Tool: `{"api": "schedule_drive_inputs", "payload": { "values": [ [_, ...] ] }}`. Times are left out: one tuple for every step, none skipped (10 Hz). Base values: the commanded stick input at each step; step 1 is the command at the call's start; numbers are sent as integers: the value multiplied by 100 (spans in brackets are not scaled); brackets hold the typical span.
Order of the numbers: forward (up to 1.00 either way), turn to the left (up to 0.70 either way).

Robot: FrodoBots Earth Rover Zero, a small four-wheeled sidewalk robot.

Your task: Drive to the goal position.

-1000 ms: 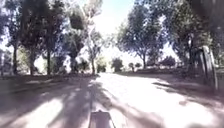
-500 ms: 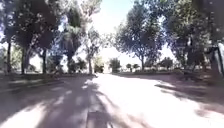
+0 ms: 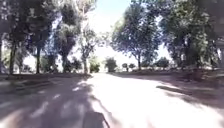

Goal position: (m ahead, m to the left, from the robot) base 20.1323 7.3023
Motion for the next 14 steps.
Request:
{"api": "schedule_drive_inputs", "payload": {
  "values": [
    [100,0],
    [100,0],
    [100,0],
    [100,0],
    [100,3],
    [100,20],
    [100,35],
    [100,40],
    [100,40],
    [100,27],
    [100,1],
    [100,0],
    [100,14],
    [100,39]
  ]
}}
